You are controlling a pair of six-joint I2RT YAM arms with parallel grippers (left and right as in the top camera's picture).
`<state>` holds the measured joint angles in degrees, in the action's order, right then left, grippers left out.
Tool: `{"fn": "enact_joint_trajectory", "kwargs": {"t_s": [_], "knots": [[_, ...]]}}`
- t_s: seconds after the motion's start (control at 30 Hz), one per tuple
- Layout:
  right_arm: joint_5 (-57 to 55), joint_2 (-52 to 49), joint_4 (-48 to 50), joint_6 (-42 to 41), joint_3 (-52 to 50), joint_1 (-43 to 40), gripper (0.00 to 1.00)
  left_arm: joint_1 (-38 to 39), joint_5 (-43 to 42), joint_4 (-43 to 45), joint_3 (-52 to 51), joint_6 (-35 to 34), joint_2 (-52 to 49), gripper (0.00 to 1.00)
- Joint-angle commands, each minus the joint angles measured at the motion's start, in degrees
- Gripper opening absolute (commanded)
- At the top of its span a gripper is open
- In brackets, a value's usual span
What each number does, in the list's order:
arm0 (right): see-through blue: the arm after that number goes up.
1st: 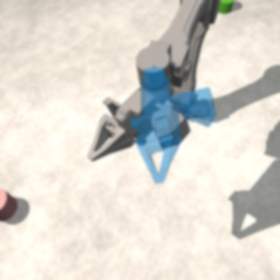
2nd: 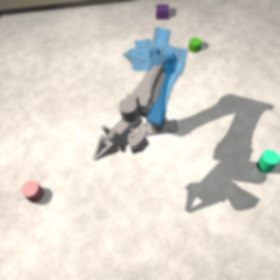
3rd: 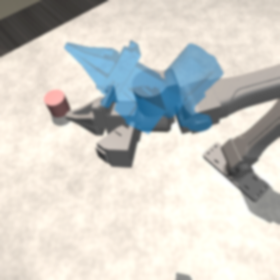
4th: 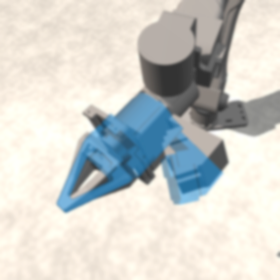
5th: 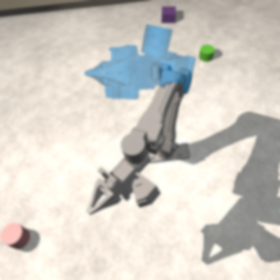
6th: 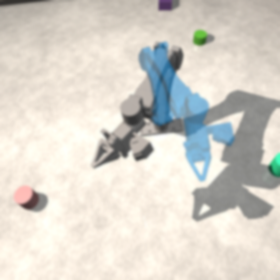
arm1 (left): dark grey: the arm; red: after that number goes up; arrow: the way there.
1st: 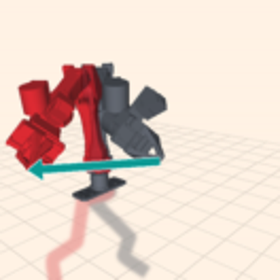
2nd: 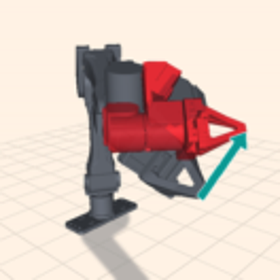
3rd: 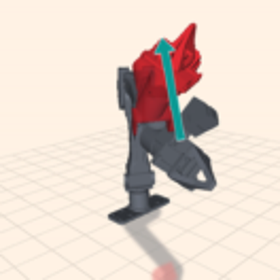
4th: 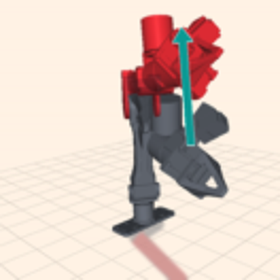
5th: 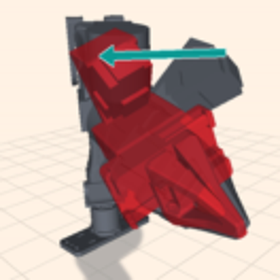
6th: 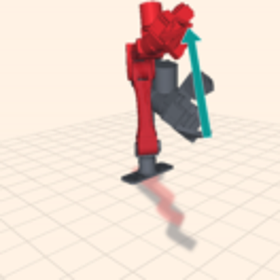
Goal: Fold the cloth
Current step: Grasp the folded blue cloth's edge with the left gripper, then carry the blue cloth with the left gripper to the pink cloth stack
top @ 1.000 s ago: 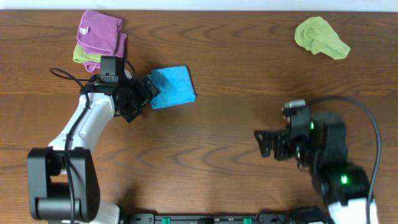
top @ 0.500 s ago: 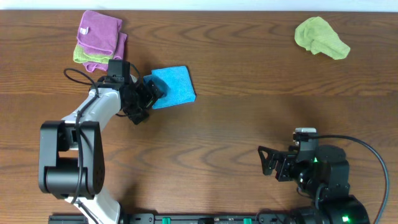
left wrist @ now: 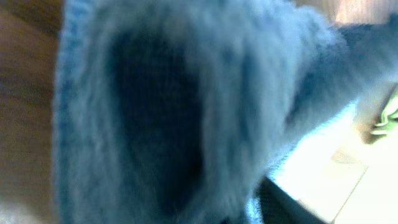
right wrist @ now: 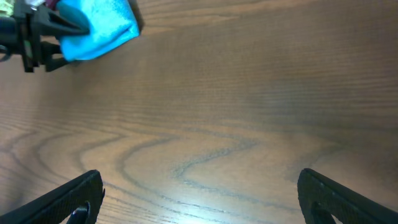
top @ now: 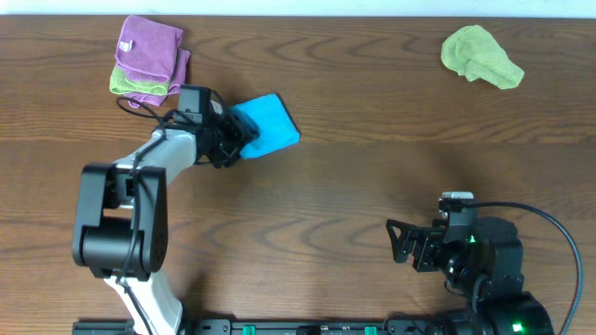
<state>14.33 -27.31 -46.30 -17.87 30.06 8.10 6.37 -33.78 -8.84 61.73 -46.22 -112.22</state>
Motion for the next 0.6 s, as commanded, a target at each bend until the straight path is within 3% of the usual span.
{"fn": "enact_joint_trajectory", "kwargs": {"t_s": [0.0, 0.03, 0.23, 0.4, 0.57], "knots": [[-0.42, 0.31, -0.04, -0.96, -0.17, -0.31, 0.99, 0.66, 2.40, 0.09, -1.60, -0.52, -4.31, 0.15], [-0.42, 0.31, -0.07, -0.96, -0.17, -0.31, 0.99, 0.66, 2.16, 0.90, -1.57, -0.48, -4.28, 0.06], [-0.42, 0.31, -0.04, -0.96, -0.17, -0.31, 0.99, 0.31, -5.99, 8.92, 0.28, -0.74, -1.66, 0.06], [-0.42, 0.31, -0.07, -0.96, -0.17, -0.31, 0.99, -0.50, 5.25, 8.17, 7.76, -0.50, 8.07, 0.06], [-0.42, 0.31, -0.04, -0.96, -0.17, -0.31, 0.99, -3.10, 17.77, 0.00, 20.76, 2.91, 9.97, 0.06]]}}
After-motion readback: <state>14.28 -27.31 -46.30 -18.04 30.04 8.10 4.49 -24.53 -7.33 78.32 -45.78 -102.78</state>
